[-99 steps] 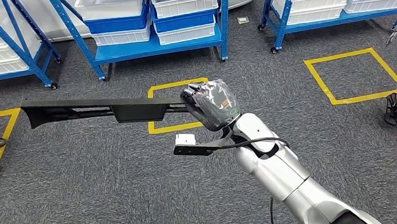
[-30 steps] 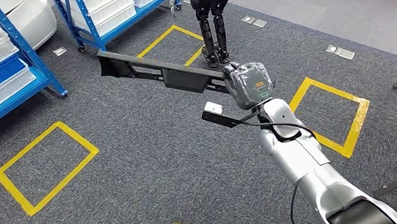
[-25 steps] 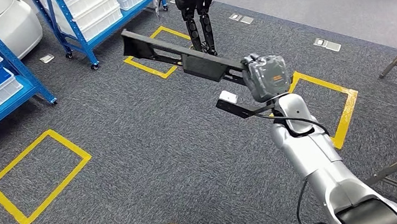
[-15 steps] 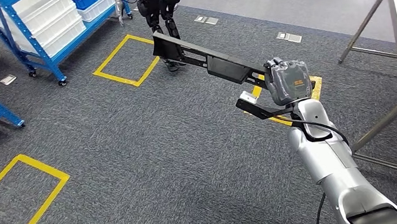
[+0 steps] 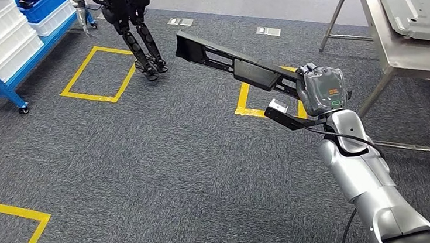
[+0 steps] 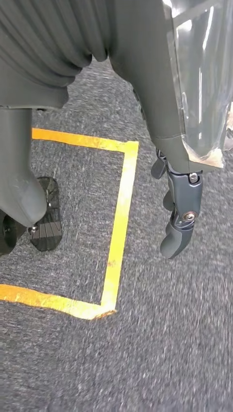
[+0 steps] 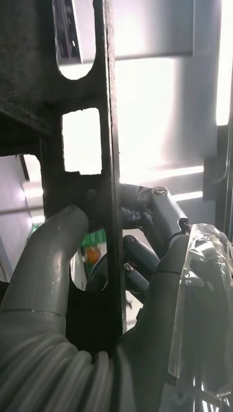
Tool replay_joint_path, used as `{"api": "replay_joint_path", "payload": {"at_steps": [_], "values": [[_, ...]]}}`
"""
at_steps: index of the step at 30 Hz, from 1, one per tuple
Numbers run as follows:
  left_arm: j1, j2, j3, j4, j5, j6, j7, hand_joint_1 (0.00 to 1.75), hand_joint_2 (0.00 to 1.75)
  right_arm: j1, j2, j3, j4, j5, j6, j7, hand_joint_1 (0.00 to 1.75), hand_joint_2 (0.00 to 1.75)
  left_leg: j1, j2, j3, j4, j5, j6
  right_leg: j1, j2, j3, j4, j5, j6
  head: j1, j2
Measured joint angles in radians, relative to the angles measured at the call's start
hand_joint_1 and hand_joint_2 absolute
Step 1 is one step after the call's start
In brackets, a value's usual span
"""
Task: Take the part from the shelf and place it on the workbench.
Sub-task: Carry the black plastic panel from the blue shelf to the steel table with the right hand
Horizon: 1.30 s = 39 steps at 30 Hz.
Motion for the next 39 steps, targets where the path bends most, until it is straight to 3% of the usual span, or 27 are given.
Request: {"api": "replay_joint_path", "payload": {"at_steps": [2,4,5,7,9,11,12,13,15,17,18,20,22,24,26,27,28,30,32,34,35,36,37,39], "values": [[0.0,0.0,0.0,0.0,0.0,-0.001,0.0,0.0,1.75,-0.001,-0.001,-0.001,-0.003,0.0,-0.001,0.0,1.75,1.75,-0.005,0.02,0.0,0.002,-0.003,-0.007,0.011,-0.015,0.033,-0.062,0.013,-0.012,-0.001,0.0],[-0.002,-0.001,0.0,0.0,0.0,-0.001,0.0,0.0,1.75,-0.001,-0.005,-0.003,-0.004,0.0,-0.002,0.0,1.75,1.75,-0.006,0.038,0.001,0.001,-0.005,-0.015,0.012,0.008,0.031,-0.063,0.02,-0.024,-0.002,0.0],[-0.004,-0.001,0.0,0.0,0.0,-0.001,0.0,0.0,1.75,-0.001,-0.008,-0.004,-0.005,0.0,-0.002,0.0,1.75,1.75,-0.003,0.03,-0.003,0.007,-0.012,-0.021,0.008,0.019,0.032,-0.066,0.023,-0.029,-0.002,0.0],[-0.006,-0.001,0.0,-0.001,0.0,0.0,0.0,0.0,1.75,-0.003,-0.008,-0.006,-0.009,0.0,-0.004,0.0,1.75,1.75,0.003,-0.022,-0.032,0.068,-0.054,-0.034,-0.002,0.038,0.033,-0.071,0.029,-0.042,-0.005,0.0],[-0.005,-0.002,0.0,0.0,0.0,0.003,0.002,0.0,1.75,-0.003,-0.006,-0.008,-0.011,0.0,-0.004,0.0,1.75,1.75,0.008,-0.077,-0.091,0.196,-0.117,-0.04,-0.004,0.058,0.031,-0.072,0.033,-0.049,-0.007,0.0],[-0.002,-0.003,0.0,0.0,-0.001,0.005,0.008,0.0,1.75,0.003,-0.004,-0.013,-0.012,0.0,-0.004,0.0,1.75,1.75,0.01,-0.09,-0.135,0.284,-0.139,-0.041,-0.002,0.085,0.031,-0.072,0.034,-0.05,-0.008,0.0],[-0.002,-0.004,0.0,0.0,-0.002,0.005,0.012,0.0,1.75,0.01,-0.005,-0.017,-0.013,0.0,-0.005,0.0,1.75,1.75,0.011,-0.093,-0.134,0.277,-0.121,-0.04,-0.002,0.099,0.031,-0.071,0.034,-0.05,-0.008,0.0],[-0.002,-0.004,-0.001,0.0,-0.004,0.003,0.015,0.0,1.75,0.017,-0.006,-0.022,-0.016,-0.001,-0.006,-0.001,1.75,1.75,0.013,-0.1,-0.115,0.233,-0.087,-0.038,-0.002,0.113,0.032,-0.069,0.034,-0.05,-0.008,0.0],[-0.003,-0.002,-0.001,0.0,-0.01,-0.005,0.018,0.0,1.75,0.031,-0.009,-0.034,-0.029,0.003,-0.009,-0.001,1.75,1.75,0.022,-0.153,-0.055,0.103,-0.021,-0.035,0.0,0.139,0.028,-0.064,0.034,-0.049,-0.007,0.0],[-0.005,0.001,-0.003,0.0,-0.014,-0.013,0.021,0.0,1.75,0.041,-0.012,-0.049,-0.047,0.018,-0.013,0.005,1.75,1.75,0.027,-0.2,-0.021,0.03,-0.002,-0.034,0.0,0.164,0.015,-0.06,0.04,-0.04,-0.005,0.0],[-0.006,0.002,-0.004,0.0,-0.012,-0.021,0.022,0.0,1.75,0.045,-0.014,-0.057,-0.057,0.029,-0.014,0.011,1.75,1.75,0.025,-0.201,-0.018,0.024,-0.005,-0.032,-0.001,0.178,0.007,-0.061,0.045,-0.032,-0.004,0.0],[-0.012,0.004,-0.003,-0.003,0.007,-0.076,0.014,0.0,1.75,0.051,-0.026,-0.072,-0.08,0.054,0.0,0.025,1.75,1.75,0.019,-0.168,-0.014,0.013,0.002,-0.019,-0.006,0.197,-0.007,-0.065,0.054,-0.015,-0.004,0.0],[-0.021,0.006,0.003,-0.006,0.029,-0.163,-0.004,0.0,1.75,0.047,-0.046,-0.09,-0.11,0.078,0.041,0.035,1.75,1.75,0.018,-0.138,-0.009,-0.006,0.016,-0.002,-0.003,0.15,-0.041,-0.018,0.032,-0.014,-0.002,0.0],[-0.028,0.006,0.006,-0.006,0.032,-0.197,-0.017,0.0,1.75,0.037,-0.065,-0.113,-0.146,0.09,0.09,0.037,1.75,1.75,0.014,-0.107,-0.008,-0.015,0.022,0.008,0.0,0.081,-0.105,0.11,-0.021,-0.021,0.003,0.0],[-0.03,0.004,0.007,-0.006,0.022,-0.169,-0.03,0.0,1.75,0.033,-0.078,-0.133,-0.176,0.102,0.126,0.037,1.75,1.75,0.009,-0.072,-0.009,-0.015,0.021,0.01,-0.001,0.059,-0.151,0.213,-0.054,-0.018,0.005,0.0],[-0.031,0.002,0.007,-0.006,0.019,-0.156,-0.039,0.0,1.75,0.032,-0.086,-0.141,-0.187,0.108,0.139,0.036,1.75,1.75,0.008,-0.057,-0.01,-0.015,0.021,0.01,-0.002,0.054,-0.145,0.212,-0.051,-0.012,0.005,0.0],[-0.033,0.0,0.008,-0.007,0.02,-0.155,-0.052,0.0,1.75,0.031,-0.094,-0.147,-0.197,0.112,0.15,0.034,1.75,1.75,0.007,-0.043,-0.01,-0.015,0.02,0.01,-0.003,0.048,-0.118,0.171,-0.036,-0.004,0.005,0.0],[-0.037,-0.002,0.013,-0.007,0.038,-0.201,-0.09,0.0,1.75,0.023,-0.111,-0.156,-0.211,0.115,0.165,0.026,1.75,1.75,0.004,-0.017,-0.009,-0.012,0.017,0.006,-0.001,0.007,-0.027,0.023,0.005,0.006,0.006,0.0],[-0.039,-0.006,0.02,-0.008,0.055,-0.264,-0.134,0.0,1.75,0.005,-0.124,-0.161,-0.219,0.114,0.175,0.022,1.75,1.75,-0.004,0.006,-0.009,-0.009,0.013,-0.002,0.008,-0.026,0.027,-0.07,0.029,0.0,0.006,0.0],[-0.041,-0.014,0.024,-0.01,0.052,-0.293,-0.168,0.0,1.75,-0.007,-0.144,-0.165,-0.223,0.11,0.181,0.024,1.75,1.75,-0.008,0.028,-0.005,-0.008,0.009,-0.01,0.015,-0.013,0.029,-0.079,0.033,-0.011,0.006,0.0],[-0.042,-0.016,0.025,-0.01,0.047,-0.294,-0.182,0.0,1.75,-0.009,-0.157,-0.169,-0.226,0.108,0.182,0.026,1.75,1.75,-0.008,0.036,-0.003,-0.008,0.006,-0.013,0.01,-0.002,0.03,-0.081,0.036,-0.016,0.006,0.0],[-0.043,-0.019,0.025,-0.011,0.042,-0.29,-0.193,0.0,1.75,-0.008,-0.168,-0.172,-0.228,0.105,0.183,0.027,1.75,1.75,-0.006,0.035,-0.003,-0.005,0.002,-0.017,0.003,0.005,0.032,-0.083,0.038,-0.02,0.006,0.0],[-0.044,-0.021,0.024,-0.012,0.037,-0.284,-0.203,0.0,1.75,-0.009,-0.178,-0.176,-0.229,0.101,0.183,0.028,1.75,1.75,-0.003,0.019,-0.007,0.007,-0.009,-0.022,-0.003,0.013,0.034,-0.085,0.04,-0.025,0.007,0.0],[-0.044,-0.024,0.024,-0.012,0.031,-0.274,-0.217,0.0,1.75,-0.011,-0.192,-0.181,-0.231,0.092,0.185,0.029,1.75,1.75,0.004,-0.041,-0.04,0.09,-0.061,-0.029,-0.009,0.029,0.034,-0.086,0.043,-0.036,0.006,0.0]]}}
